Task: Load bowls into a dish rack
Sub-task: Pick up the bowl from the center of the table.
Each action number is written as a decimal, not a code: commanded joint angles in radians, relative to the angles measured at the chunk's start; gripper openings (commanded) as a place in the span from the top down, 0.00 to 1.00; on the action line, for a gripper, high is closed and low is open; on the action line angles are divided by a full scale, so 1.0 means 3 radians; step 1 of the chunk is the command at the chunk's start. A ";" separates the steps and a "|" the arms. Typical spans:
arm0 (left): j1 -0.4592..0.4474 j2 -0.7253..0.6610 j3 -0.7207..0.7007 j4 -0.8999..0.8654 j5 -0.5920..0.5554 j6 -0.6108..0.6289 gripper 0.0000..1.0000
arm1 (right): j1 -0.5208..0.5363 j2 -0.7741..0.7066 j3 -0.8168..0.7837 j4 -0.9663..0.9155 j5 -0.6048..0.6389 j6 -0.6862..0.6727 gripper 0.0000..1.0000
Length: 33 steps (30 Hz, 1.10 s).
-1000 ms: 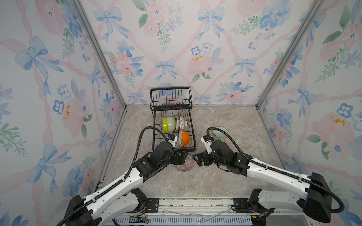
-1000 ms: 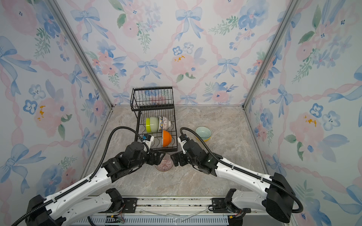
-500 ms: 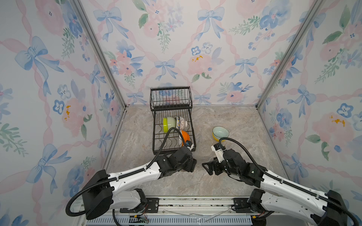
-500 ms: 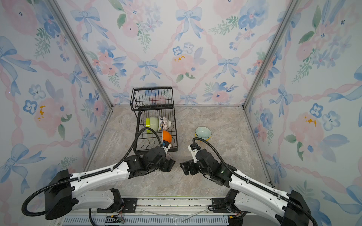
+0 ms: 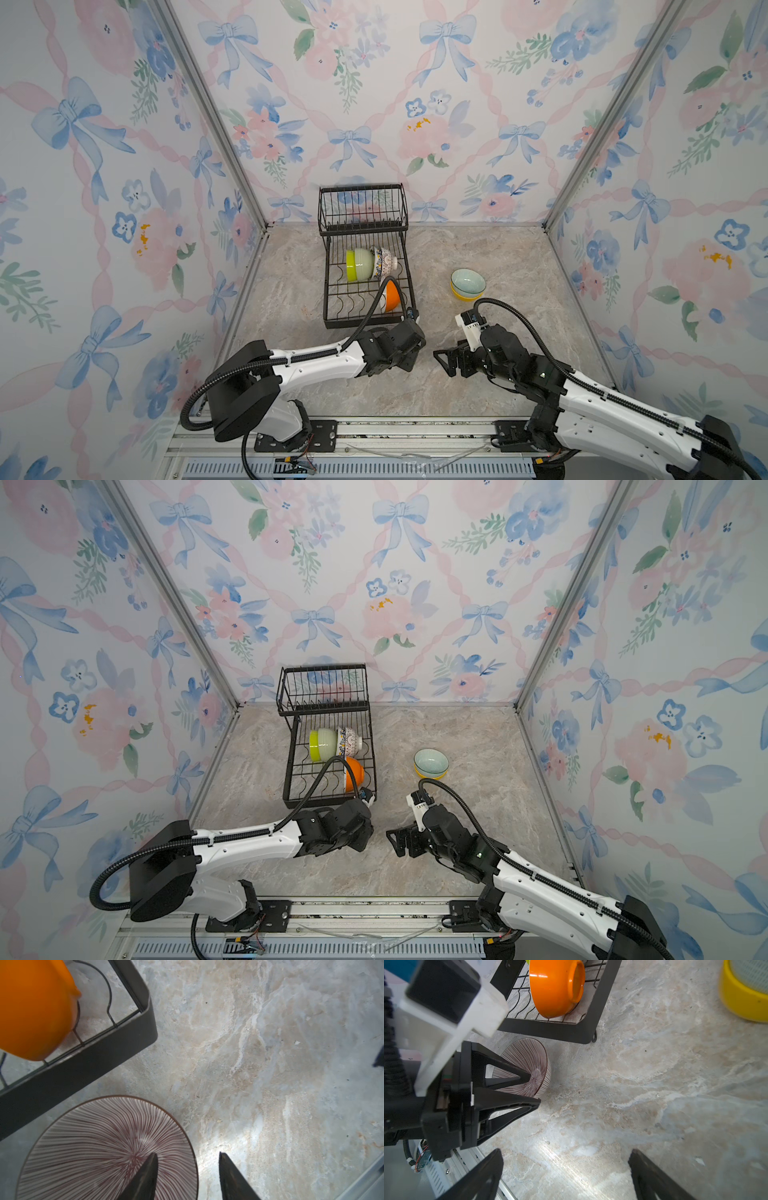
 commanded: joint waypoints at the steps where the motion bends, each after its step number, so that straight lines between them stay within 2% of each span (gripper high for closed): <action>1: -0.0029 0.0102 0.0092 -0.0076 -0.0098 -0.0023 0.53 | -0.0044 0.0005 -0.0060 0.0038 0.0054 0.0057 0.04; 21: -0.0045 0.0227 0.0077 -0.0173 -0.0213 -0.0032 0.76 | -0.0066 0.0082 -0.0083 0.0133 0.0063 0.0098 0.04; 33: -0.0045 0.0003 0.0030 -0.0201 -0.0185 -0.0086 0.97 | -0.0083 0.0109 -0.0083 0.0194 0.0059 0.0078 0.04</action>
